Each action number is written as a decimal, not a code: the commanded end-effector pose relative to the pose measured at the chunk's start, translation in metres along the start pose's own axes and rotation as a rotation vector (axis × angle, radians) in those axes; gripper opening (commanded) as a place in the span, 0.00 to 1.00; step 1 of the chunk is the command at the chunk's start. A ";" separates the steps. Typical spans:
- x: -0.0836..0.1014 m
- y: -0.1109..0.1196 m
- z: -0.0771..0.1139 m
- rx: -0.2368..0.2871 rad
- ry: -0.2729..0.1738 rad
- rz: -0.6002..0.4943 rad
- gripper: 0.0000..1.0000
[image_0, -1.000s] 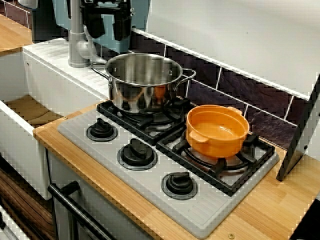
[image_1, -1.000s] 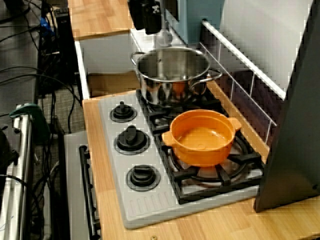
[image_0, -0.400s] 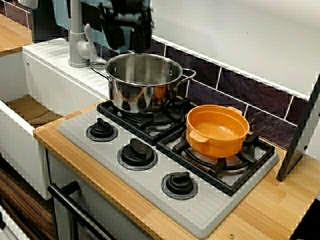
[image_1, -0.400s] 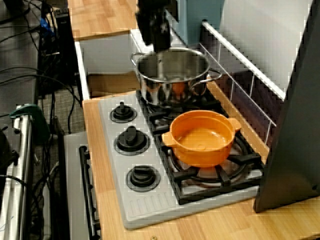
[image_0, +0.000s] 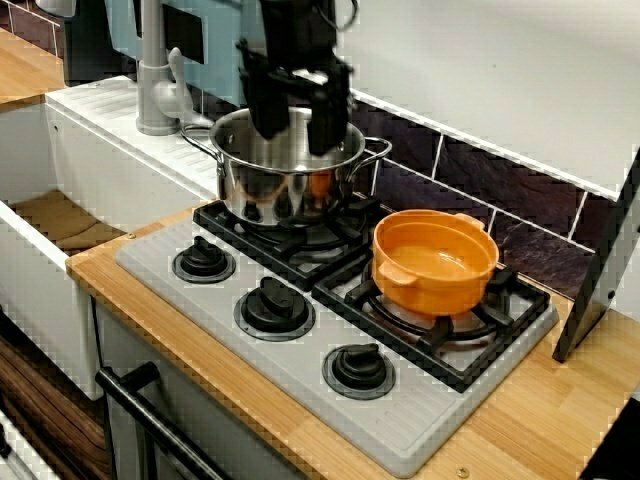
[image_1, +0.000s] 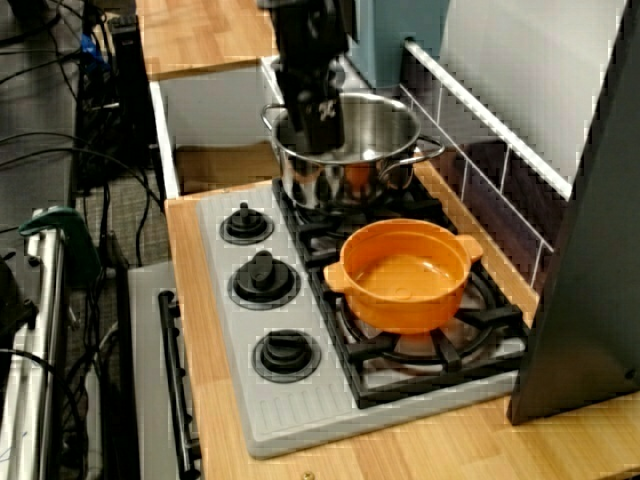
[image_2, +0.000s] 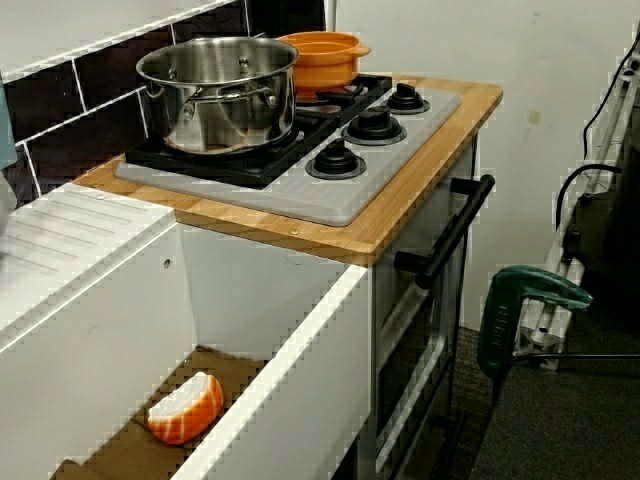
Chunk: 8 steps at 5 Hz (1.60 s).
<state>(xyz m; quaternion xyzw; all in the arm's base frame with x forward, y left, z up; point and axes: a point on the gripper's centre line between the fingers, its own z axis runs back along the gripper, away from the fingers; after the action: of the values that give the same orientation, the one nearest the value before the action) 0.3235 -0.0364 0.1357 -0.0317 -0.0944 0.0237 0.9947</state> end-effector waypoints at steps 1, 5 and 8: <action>-0.016 -0.027 0.010 -0.001 -0.028 -0.022 1.00; -0.017 -0.045 -0.022 -0.008 -0.027 0.146 1.00; 0.013 -0.059 -0.011 -0.032 0.004 0.234 1.00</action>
<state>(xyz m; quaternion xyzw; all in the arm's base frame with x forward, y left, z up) 0.3413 -0.0960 0.1147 -0.0505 -0.0647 0.1366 0.9872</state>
